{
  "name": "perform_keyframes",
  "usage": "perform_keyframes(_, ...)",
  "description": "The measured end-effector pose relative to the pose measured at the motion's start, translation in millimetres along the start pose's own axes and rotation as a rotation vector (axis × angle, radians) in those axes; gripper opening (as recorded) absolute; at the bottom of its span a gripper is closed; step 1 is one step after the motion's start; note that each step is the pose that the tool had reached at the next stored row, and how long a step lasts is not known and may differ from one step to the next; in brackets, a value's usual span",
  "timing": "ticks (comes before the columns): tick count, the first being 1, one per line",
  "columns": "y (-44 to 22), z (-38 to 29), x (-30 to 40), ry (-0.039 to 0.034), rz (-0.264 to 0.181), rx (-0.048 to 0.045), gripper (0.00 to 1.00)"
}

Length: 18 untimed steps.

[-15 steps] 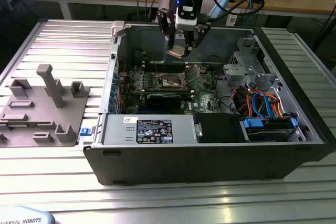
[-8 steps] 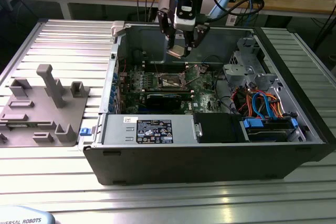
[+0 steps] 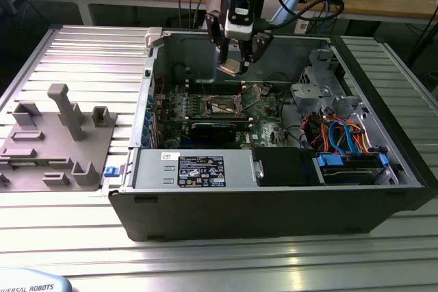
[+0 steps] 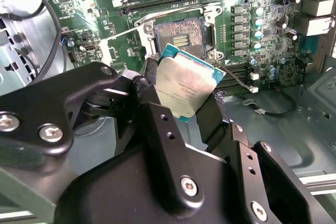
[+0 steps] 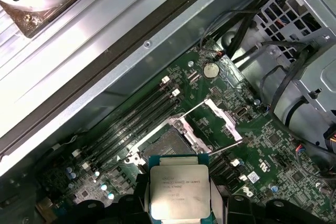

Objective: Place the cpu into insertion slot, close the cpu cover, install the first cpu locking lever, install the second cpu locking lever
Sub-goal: 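Place the cpu into insertion slot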

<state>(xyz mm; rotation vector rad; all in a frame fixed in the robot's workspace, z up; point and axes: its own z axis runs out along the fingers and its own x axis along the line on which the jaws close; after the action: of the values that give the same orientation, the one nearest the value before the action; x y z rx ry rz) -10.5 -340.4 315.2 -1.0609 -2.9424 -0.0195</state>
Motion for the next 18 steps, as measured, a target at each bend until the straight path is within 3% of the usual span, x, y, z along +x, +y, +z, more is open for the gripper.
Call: perform_keyframes(18, 0.0, 0.4, 0.0, -0.0003, 0.044, -0.0008, 0.55)
